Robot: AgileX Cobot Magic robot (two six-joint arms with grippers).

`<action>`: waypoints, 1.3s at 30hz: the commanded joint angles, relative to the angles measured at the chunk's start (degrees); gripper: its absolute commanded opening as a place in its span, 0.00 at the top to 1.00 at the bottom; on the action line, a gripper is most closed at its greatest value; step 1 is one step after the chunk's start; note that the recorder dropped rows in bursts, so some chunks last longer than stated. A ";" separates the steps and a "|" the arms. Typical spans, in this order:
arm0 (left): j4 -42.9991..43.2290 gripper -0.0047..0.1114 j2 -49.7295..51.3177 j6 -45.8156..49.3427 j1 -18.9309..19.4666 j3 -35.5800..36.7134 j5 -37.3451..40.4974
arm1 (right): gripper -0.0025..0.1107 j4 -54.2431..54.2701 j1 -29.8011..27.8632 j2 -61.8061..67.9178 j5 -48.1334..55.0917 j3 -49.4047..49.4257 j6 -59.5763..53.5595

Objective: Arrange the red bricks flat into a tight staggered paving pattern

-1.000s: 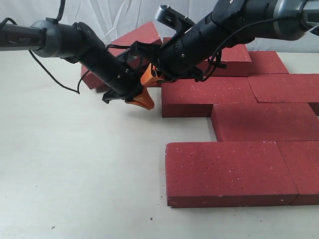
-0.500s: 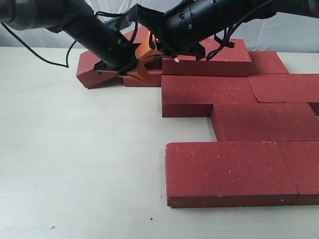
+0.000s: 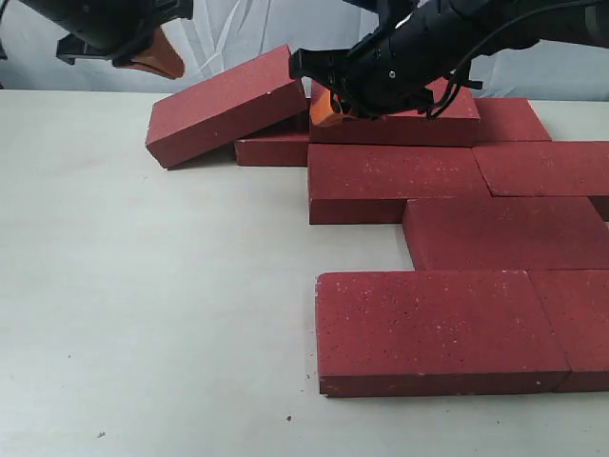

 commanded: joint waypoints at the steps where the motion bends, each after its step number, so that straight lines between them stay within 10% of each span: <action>1: -0.06 0.96 -0.28 -0.01 4.84 -0.04 -0.65 | 0.98 -1.37 -0.01 -0.70 -5.02 -0.18 0.39; 26: -2.24 0.96 10.55 0.89 14.84 -0.04 -11.89 | 0.98 -21.56 -0.01 13.38 -1.93 -23.06 13.12; 39: -9.77 0.96 17.42 0.89 14.84 -0.04 -22.17 | 0.98 -25.69 -0.01 18.92 -19.16 -24.29 15.26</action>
